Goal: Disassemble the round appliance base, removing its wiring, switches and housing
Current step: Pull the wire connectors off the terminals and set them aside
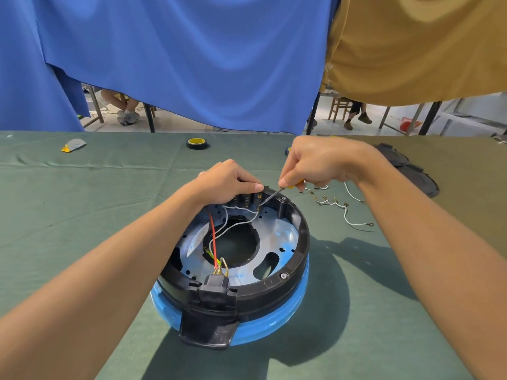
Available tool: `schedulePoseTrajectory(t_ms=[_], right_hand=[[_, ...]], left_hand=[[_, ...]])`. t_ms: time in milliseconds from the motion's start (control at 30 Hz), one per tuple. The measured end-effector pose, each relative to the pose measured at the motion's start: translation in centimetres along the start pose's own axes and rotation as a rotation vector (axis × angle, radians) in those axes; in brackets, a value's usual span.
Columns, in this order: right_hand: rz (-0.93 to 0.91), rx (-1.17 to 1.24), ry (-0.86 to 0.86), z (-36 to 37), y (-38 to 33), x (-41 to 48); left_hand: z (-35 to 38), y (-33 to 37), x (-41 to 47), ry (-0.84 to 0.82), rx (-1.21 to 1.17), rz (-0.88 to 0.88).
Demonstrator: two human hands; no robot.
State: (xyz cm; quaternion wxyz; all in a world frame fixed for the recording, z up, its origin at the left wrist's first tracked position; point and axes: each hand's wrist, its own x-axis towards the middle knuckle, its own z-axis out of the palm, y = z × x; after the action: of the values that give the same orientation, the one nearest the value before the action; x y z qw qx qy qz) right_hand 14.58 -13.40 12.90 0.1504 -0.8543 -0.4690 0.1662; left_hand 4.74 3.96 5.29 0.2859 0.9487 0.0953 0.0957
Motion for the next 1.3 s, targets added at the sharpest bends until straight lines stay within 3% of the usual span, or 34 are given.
schedulePoseTrajectory(t_ms=[233, 467, 667, 900, 1067, 1300], right_hand=[[-0.086, -0.079, 0.130, 1.9, 1.3, -1.7], [-0.008, 0.235, -0.109, 0.7, 1.6, -0.7], [-0.073, -0.025, 0.032, 1.0, 1.3, -1.5], [-0.140, -0.046, 0.137, 1.4, 0.2, -2.7], [-0.146, -0.174, 0.115, 3.3, -0.1, -2.4], [-0.131, -0.138, 0.029, 2.8, -0.8, -1.9]], left_hand=[[-0.1, 0.4, -0.2, -0.006, 0.001, -0.002], [-0.1, 0.3, -0.2, -0.013, 0.011, -0.016], [-0.1, 0.2, -0.1, -0.013, -0.005, -0.014], [0.0, 0.1, 0.0, -0.012, 0.002, -0.011], [-0.1, 0.0, 0.1, -0.011, 0.027, 0.015], [-0.1, 0.1, 0.1, -0.018, 0.034, 0.021]])
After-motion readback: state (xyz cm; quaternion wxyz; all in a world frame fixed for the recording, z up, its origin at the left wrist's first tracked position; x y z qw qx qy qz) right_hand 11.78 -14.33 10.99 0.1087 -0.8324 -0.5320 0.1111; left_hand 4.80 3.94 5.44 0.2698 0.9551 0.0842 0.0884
